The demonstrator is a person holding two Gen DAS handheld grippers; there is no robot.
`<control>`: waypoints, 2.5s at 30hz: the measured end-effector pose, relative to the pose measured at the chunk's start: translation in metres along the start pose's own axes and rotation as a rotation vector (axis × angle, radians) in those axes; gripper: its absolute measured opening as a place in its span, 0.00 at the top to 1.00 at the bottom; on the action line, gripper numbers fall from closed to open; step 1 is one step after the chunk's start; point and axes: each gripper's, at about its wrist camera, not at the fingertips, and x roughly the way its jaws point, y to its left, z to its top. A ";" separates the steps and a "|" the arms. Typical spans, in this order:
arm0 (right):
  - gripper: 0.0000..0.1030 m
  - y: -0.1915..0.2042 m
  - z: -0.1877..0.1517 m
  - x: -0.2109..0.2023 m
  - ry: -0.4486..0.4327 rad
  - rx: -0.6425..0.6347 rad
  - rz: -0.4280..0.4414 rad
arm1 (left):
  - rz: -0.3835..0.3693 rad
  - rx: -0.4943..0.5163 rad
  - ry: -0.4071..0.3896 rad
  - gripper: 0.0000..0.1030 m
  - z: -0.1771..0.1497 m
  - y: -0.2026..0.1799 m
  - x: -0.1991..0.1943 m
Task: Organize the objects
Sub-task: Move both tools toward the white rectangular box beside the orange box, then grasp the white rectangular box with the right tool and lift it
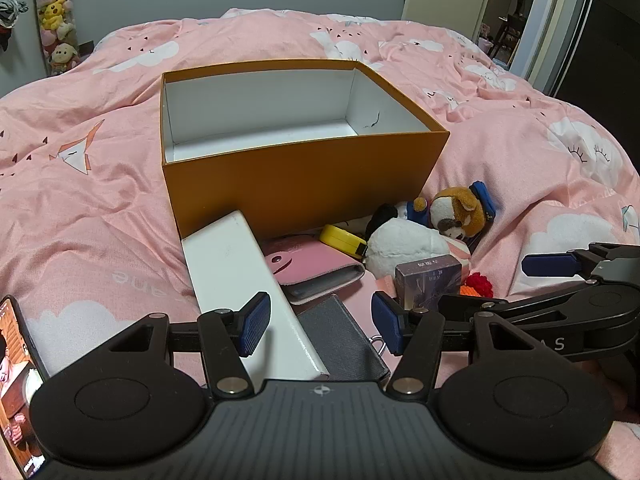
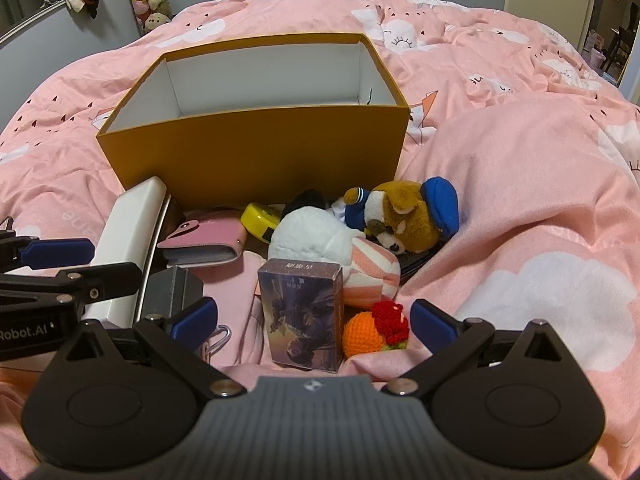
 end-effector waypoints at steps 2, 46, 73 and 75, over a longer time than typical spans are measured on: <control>0.01 0.000 0.000 0.000 0.001 0.000 0.000 | 0.000 0.000 0.000 0.34 0.000 0.000 0.000; 0.72 0.073 0.065 0.038 0.129 -0.174 0.368 | 0.034 -0.314 0.036 0.62 0.005 0.085 0.011; 0.51 0.081 0.070 0.117 0.344 0.032 0.571 | 0.051 -0.405 0.096 0.89 -0.002 0.111 0.028; 0.51 0.079 0.066 0.124 0.375 0.073 0.594 | 0.047 -0.410 0.098 0.89 -0.003 0.113 0.029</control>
